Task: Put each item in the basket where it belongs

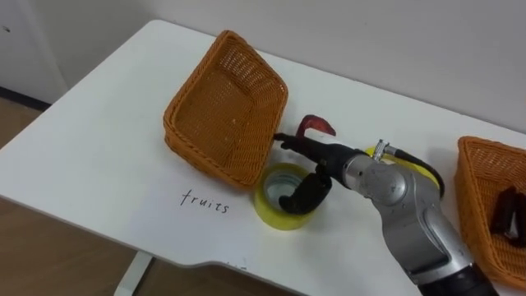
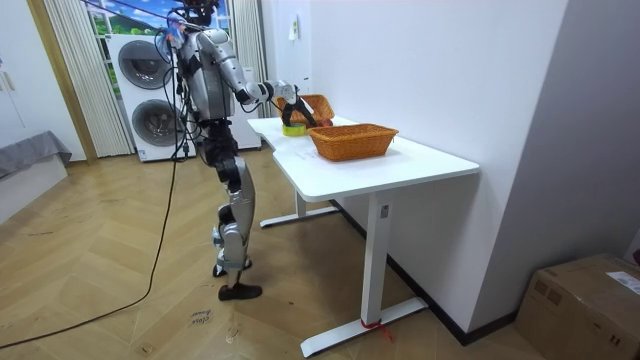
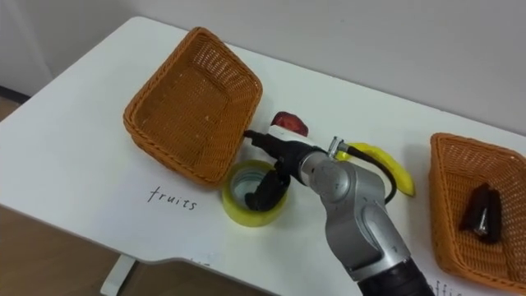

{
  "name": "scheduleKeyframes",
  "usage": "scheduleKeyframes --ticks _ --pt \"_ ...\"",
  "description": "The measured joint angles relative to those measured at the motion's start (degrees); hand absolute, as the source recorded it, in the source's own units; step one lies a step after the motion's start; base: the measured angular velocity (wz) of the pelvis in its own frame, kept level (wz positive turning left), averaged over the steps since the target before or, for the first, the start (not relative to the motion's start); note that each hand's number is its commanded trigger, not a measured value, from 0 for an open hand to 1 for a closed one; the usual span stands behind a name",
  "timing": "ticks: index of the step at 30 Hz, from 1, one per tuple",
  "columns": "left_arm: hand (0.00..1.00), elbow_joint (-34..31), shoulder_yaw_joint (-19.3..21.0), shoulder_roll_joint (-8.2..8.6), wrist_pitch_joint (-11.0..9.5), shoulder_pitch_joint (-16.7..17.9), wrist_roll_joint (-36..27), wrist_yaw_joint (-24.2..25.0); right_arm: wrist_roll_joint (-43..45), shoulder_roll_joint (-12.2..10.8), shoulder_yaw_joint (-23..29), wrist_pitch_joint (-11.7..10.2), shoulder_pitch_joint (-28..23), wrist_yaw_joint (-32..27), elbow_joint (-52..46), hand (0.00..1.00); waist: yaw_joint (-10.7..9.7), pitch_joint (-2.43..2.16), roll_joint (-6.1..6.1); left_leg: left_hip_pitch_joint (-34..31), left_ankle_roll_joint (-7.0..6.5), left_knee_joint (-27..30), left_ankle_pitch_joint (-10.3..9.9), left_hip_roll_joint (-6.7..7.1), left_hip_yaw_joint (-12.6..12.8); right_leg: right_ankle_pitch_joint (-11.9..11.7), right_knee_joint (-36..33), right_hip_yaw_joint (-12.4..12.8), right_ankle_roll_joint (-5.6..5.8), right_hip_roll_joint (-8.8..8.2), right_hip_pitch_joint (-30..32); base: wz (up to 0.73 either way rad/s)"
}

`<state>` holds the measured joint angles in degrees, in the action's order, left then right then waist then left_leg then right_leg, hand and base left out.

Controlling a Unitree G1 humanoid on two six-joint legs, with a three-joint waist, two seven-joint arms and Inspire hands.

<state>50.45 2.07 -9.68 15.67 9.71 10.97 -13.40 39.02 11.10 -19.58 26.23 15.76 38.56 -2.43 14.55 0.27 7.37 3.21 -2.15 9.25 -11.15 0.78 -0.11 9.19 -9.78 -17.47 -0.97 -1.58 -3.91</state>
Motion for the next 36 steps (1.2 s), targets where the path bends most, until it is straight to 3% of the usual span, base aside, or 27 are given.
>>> scheduleKeyframes --ticks 7,13,36 --pt "0.00 0.17 0.01 0.15 -0.36 0.02 0.00 -0.19 0.00 0.00 0.23 -0.11 -0.02 0.17 -0.39 0.00 0.00 0.18 -0.41 0.02 -0.01 -0.15 0.01 -0.01 0.09 0.00 0.00 0.03 0.00 -0.01 0.04 0.00" --pt "0.00 0.18 0.00 0.35 -0.78 0.05 0.00 -0.46 0.01 0.00 0.53 -0.56 -0.04 0.44 -0.47 0.00 -0.16 0.05 -0.77 -0.03 -0.04 -0.35 0.04 -0.01 0.08 0.00 0.02 0.03 0.00 0.01 0.12 0.00" --pt "0.00 0.20 0.10 1.26 -1.56 0.99 -0.03 0.09 -0.40 -0.01 0.82 -0.68 -0.31 0.34 -0.83 0.00 -0.47 0.01 -0.72 0.04 -0.12 -0.49 0.10 0.04 0.00 0.00 0.01 -0.13 0.01 -0.13 -0.01 0.00"
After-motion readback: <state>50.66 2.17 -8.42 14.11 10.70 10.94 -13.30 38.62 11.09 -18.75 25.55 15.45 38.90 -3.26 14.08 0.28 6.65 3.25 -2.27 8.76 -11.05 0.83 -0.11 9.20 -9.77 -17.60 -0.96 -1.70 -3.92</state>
